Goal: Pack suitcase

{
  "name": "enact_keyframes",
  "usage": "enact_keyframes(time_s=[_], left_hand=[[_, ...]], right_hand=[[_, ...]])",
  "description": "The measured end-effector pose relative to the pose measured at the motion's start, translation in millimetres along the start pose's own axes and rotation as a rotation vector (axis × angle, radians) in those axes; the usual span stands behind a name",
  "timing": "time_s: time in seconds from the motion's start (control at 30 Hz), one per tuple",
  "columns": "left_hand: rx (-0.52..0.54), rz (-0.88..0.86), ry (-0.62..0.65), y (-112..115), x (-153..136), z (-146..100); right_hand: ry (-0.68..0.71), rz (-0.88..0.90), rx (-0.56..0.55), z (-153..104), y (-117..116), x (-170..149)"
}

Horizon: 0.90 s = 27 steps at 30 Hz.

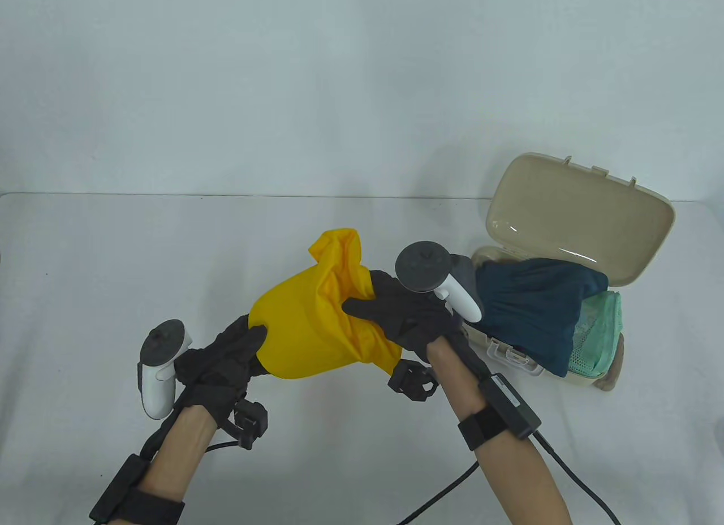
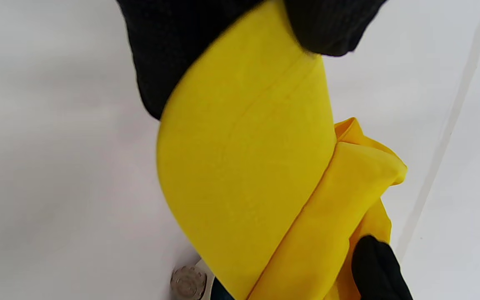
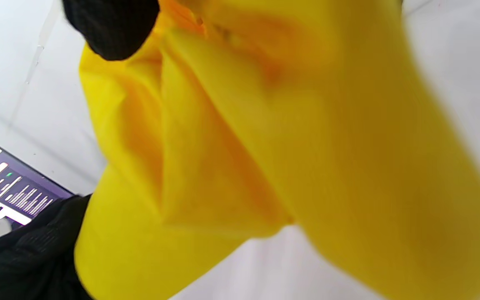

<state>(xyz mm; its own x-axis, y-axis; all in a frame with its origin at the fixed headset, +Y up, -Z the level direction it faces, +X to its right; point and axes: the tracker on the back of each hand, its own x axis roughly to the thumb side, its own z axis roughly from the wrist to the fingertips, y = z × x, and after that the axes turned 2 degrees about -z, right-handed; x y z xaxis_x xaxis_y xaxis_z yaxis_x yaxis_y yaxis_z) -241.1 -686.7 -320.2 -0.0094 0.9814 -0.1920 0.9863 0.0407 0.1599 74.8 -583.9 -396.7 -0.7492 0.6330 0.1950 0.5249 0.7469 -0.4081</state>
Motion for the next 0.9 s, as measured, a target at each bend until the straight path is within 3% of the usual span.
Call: enact_keyframes(time_s=[0.2,0.3,0.37,0.43,0.57,0.7,0.9], left_hand=[[0.032,0.010,0.029,-7.0,4.4,-1.0],[0.058,0.061,0.042,-5.5,7.4,-2.3],[0.076,0.100,0.051,-4.2,9.0,-2.8],[0.085,0.128,0.063,-2.2,9.8,-2.9],[0.045,0.132,0.079,4.0,9.0,-3.0],[0.000,0.149,0.104,10.2,9.6,-1.9],[-0.114,0.063,0.092,18.3,4.3,4.1]], right_hand=[[-0.127,-0.149,-0.161,-1.4,34.6,-4.9],[-0.179,-0.307,-0.334,-6.1,34.9,-0.6],[-0.150,-0.359,-0.361,-8.5,24.1,4.4],[-0.094,-0.333,-0.252,-7.0,8.4,8.4],[0.005,-0.108,0.079,5.5,-22.3,11.6],[0.056,-0.014,0.150,13.6,-36.7,14.6],[0.178,0.291,0.265,20.0,-51.8,18.6]])
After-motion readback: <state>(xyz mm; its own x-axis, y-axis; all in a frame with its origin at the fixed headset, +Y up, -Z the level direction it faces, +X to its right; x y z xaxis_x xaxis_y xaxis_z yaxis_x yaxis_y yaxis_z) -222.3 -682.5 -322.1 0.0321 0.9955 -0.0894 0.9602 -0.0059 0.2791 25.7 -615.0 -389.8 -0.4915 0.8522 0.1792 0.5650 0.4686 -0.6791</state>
